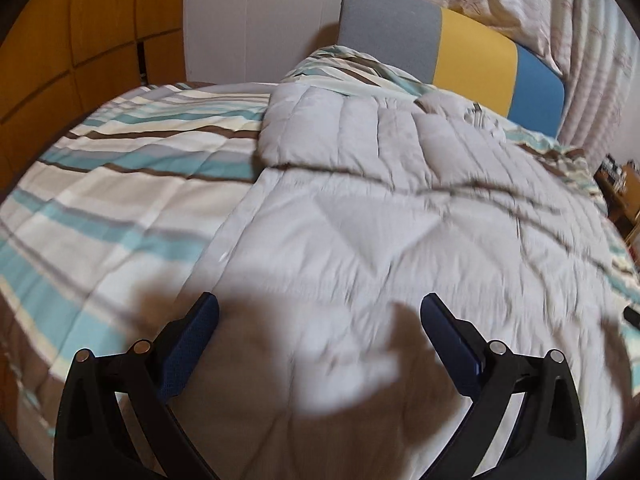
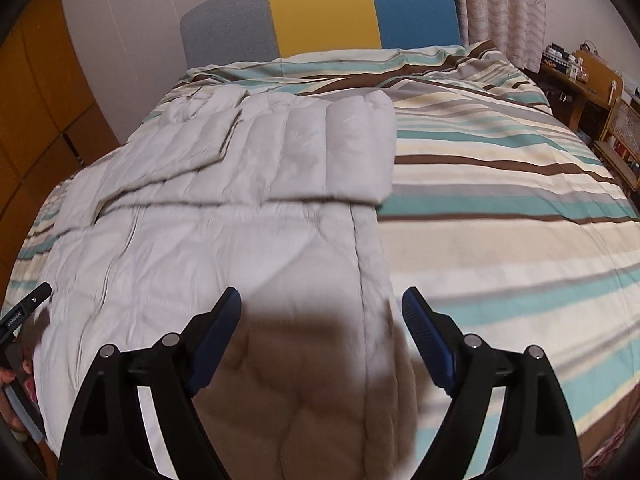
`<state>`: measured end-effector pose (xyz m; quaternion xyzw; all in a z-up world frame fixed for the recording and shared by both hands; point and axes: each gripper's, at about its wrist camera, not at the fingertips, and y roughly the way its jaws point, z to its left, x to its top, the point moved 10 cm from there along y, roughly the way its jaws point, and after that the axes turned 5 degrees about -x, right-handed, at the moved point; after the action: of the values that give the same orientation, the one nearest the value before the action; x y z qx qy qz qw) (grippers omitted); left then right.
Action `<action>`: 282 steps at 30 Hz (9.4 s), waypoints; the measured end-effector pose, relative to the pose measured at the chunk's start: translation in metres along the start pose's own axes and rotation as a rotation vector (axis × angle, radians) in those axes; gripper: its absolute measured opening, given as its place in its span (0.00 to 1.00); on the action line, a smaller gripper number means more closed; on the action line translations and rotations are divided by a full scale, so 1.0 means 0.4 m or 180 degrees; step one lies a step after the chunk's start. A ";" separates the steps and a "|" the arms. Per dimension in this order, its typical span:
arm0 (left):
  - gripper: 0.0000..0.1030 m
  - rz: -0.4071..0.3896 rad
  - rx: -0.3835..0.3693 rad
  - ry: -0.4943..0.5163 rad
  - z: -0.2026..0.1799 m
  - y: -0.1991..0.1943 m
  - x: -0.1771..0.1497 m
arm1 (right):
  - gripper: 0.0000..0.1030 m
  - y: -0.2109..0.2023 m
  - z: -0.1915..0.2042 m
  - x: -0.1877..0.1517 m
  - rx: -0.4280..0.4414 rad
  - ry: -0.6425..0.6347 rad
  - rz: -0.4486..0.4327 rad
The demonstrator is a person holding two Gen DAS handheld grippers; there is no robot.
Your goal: Fold large clothes
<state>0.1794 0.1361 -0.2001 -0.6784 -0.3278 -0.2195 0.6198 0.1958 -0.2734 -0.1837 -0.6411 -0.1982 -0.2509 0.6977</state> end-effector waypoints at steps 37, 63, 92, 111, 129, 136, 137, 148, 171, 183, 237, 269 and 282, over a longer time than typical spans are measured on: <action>0.20 -0.0156 -0.0543 -0.0030 -0.025 -0.228 -0.096 | 0.18 -0.193 0.016 -0.189 0.1305 0.0146 -0.0060; 0.42 -0.0008 -0.1077 -0.0905 -0.029 0.131 0.362 | 0.23 0.156 -0.028 0.256 0.1612 0.1523 0.0120; 0.66 0.0038 -0.0568 -0.0330 0.039 0.189 0.174 | 0.79 0.204 -0.025 0.168 0.1101 0.1004 -0.0039; 0.43 0.0327 -0.1019 -0.0008 -0.034 -0.087 -0.119 | 0.38 -0.039 -0.128 -0.098 0.1429 0.0848 0.0201; 0.87 -0.0088 -0.0794 0.0789 -0.150 -0.168 -0.038 | 0.87 -0.130 -0.089 -0.062 0.0641 -0.0483 -0.0263; 0.87 0.0111 -0.0740 0.0868 -0.167 -0.080 -0.018 | 0.87 -0.014 -0.077 0.012 0.0590 -0.0503 -0.0088; 0.86 0.0111 -0.0765 0.0834 -0.164 -0.082 -0.015 | 0.87 0.004 -0.076 0.014 0.0597 -0.0476 -0.0029; 0.18 0.0139 -0.0688 0.0851 -0.180 -0.091 -0.017 | 0.21 0.012 -0.095 -0.017 0.0885 -0.0122 0.0090; 0.16 -0.1278 -0.0124 -0.0235 -0.075 -0.144 0.382 | 0.16 -0.085 -0.101 0.348 0.0375 0.0319 -0.1117; 0.19 -0.0473 0.0519 -0.0095 -0.026 0.139 0.257 | 0.29 0.212 -0.116 0.266 -0.0214 0.0105 -0.0524; 0.35 -0.0093 0.0283 0.0456 -0.414 0.291 0.207 | 0.62 0.292 -0.102 0.224 -0.0875 -0.0168 -0.0112; 0.35 -0.0109 0.0305 0.0442 -0.421 0.280 0.203 | 0.68 0.319 0.252 0.212 -0.0196 -0.0205 -0.0476; 0.73 -0.0223 -0.0115 0.0340 -0.463 0.089 0.203 | 0.80 0.113 0.231 0.203 0.0190 -0.0068 -0.0646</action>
<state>0.2808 -0.0330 -0.1427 -0.6649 -0.3137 -0.2828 0.6160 0.2921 -0.1868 -0.1617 -0.5994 -0.2769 -0.3074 0.6853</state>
